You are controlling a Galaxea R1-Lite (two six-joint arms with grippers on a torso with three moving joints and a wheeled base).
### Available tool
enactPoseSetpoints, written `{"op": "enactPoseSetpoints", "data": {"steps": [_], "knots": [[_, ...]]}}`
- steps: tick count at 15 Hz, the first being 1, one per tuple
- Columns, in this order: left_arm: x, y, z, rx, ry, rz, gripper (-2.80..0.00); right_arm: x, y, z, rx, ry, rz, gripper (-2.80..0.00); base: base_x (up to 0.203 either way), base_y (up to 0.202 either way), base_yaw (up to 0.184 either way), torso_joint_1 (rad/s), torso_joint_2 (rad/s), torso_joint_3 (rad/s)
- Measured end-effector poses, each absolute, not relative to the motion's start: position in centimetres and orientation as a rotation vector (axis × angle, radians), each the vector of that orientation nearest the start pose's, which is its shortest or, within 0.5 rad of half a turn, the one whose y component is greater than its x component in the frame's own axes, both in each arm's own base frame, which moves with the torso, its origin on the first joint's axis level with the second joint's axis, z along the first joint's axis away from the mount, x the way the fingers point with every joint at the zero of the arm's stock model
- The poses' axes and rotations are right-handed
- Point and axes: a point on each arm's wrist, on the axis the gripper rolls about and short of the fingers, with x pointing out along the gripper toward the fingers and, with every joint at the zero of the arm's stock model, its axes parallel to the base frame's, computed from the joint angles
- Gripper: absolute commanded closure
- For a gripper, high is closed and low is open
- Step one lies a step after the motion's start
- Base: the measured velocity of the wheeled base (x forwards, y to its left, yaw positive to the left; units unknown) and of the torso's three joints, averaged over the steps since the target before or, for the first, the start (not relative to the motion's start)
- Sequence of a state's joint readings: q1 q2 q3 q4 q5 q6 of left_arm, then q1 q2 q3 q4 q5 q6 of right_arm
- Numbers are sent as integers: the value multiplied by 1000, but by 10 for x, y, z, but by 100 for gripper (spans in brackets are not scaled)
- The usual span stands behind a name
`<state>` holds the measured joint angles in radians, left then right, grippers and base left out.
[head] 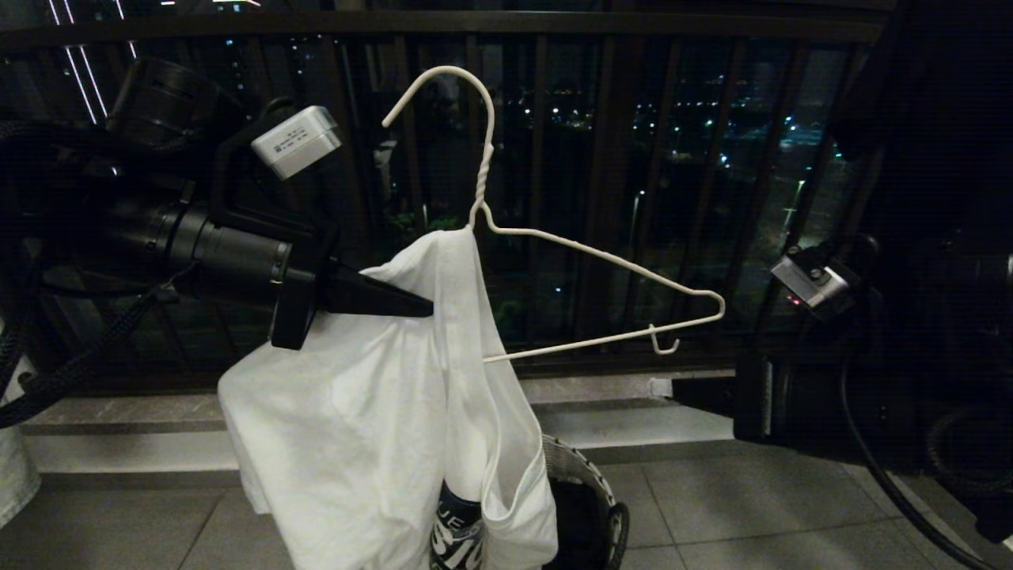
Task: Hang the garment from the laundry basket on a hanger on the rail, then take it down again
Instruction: Hang the clothes on the clothes rack
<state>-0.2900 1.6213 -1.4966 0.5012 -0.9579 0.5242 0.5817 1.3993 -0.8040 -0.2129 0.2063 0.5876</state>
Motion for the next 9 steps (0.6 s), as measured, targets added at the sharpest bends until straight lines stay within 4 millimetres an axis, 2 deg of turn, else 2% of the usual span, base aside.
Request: {"op": "enactPoseSetpoints", "data": {"steps": [3, 4, 9], "knots": [[264, -96, 297, 212, 285, -1312, 0, 187, 154, 211, 484, 639, 619, 0, 0, 0, 0, 0, 0, 0], [266, -96, 296, 209, 287, -1310, 0, 187, 162, 208, 491, 638, 619, -280, 0, 0, 0, 0, 0, 0], [271, -94, 295, 207, 289, -1299, 0, 183, 185, 198, 490, 670, 623, -280, 0, 0, 0, 0, 0, 0]]}}
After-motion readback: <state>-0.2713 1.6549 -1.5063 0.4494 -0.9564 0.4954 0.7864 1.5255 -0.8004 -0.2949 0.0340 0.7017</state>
